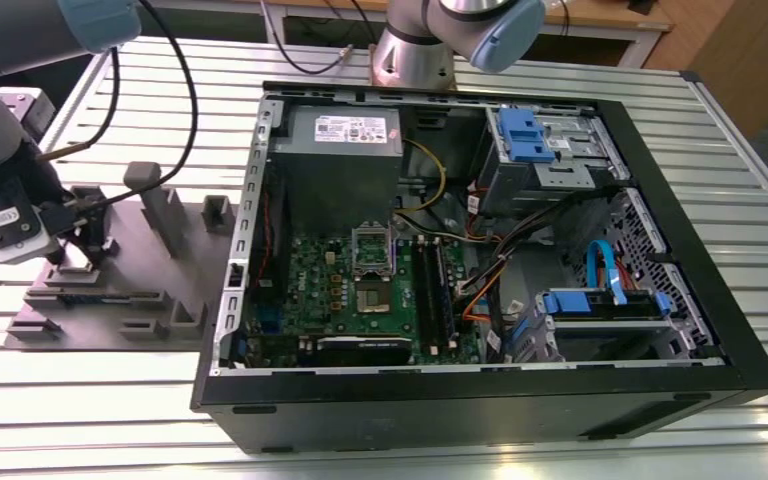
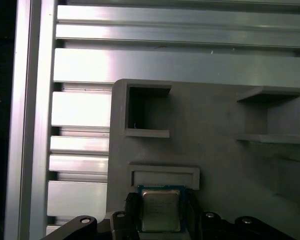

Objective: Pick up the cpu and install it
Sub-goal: 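Pick up the cpu and move it towards the insertion slot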

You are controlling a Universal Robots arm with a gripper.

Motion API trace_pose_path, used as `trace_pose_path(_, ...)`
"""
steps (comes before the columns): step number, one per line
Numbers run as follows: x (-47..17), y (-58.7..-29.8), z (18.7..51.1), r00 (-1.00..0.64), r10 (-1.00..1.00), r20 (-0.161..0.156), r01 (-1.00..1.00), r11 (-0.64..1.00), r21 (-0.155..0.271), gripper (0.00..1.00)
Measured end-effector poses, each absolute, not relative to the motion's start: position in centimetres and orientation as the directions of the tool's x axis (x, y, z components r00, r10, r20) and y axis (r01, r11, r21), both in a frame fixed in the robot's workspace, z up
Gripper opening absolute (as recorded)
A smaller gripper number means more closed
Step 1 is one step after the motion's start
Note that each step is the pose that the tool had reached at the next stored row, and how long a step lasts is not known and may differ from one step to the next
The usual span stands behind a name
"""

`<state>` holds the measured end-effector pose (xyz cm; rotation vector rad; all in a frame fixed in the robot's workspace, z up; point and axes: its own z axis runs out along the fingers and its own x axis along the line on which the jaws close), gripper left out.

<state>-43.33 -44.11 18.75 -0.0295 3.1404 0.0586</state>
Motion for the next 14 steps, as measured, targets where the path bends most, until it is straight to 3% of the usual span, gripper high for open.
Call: trace_pose_path(14,-43.34,-44.10,19.77,-1.000,-0.019,-0.001,-0.019,0.999,0.038,0.47)
